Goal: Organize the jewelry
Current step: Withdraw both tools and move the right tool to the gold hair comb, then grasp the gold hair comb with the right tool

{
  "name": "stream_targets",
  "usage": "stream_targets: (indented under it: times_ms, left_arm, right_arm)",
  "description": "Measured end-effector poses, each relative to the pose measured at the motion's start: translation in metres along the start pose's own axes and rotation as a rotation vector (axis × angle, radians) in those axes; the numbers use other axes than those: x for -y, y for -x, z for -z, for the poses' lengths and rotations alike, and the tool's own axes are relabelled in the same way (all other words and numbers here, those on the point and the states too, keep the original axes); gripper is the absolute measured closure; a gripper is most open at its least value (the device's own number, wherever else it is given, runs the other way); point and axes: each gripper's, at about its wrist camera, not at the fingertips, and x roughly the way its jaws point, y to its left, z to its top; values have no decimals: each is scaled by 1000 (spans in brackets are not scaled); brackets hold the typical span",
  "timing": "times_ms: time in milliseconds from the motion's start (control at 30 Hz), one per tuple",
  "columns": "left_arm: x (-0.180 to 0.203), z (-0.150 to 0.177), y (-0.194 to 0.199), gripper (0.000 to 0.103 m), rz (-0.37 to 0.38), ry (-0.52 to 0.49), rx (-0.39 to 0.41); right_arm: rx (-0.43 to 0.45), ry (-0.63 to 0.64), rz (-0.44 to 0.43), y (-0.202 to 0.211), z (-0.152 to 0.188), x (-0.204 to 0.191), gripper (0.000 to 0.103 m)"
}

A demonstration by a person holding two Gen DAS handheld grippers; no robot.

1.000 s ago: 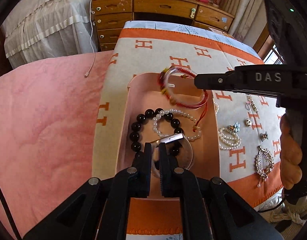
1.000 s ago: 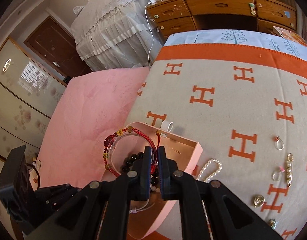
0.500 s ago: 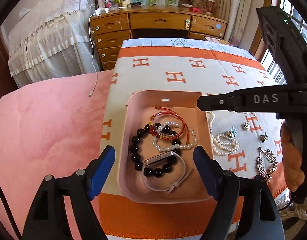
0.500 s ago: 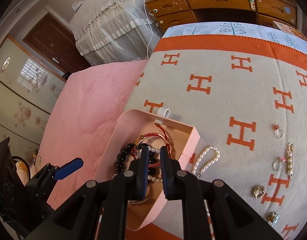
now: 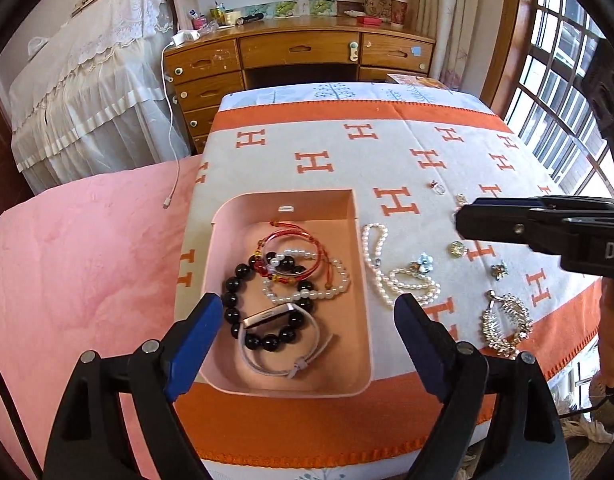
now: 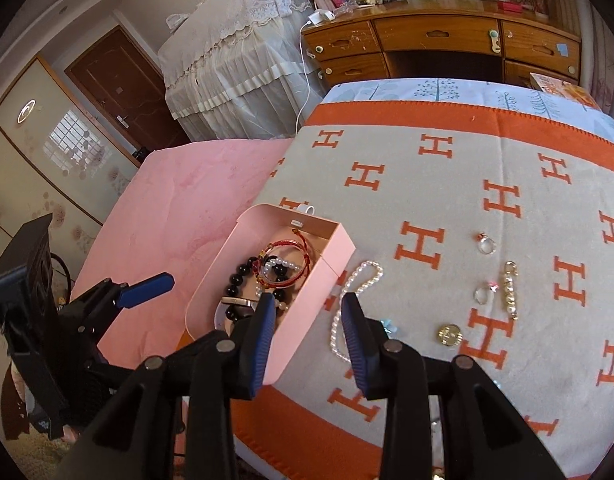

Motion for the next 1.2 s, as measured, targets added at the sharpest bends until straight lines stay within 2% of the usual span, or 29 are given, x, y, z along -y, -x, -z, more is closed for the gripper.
stream_targets:
  times_ms: [167, 300, 400, 633, 800, 1067, 1200]
  left_arm:
    - [25, 1, 6, 16, 25, -27, 19]
    - [51, 3, 8, 16, 59, -52, 35]
    - [70, 7, 6, 16, 93, -71, 43]
    - [103, 24, -7, 16, 177, -96, 19]
    - [110, 40, -20, 16, 167, -102, -13]
    - [91, 48, -9, 16, 177, -48, 50]
    - [87, 50, -10, 16, 185, -46, 36]
  right_arm:
    - [82, -20, 64, 43, 19, 24, 68]
    - [117, -69, 82, 65, 39, 43, 68]
    - [105, -90, 106, 67, 55, 54, 68]
    - [12, -150, 146, 52, 97, 78, 68]
    - [-64, -237, 81, 43, 123, 91, 68]
    - [-166, -353, -52, 22, 147, 93, 68]
    - [-178, -443, -62, 7, 149, 101, 68]
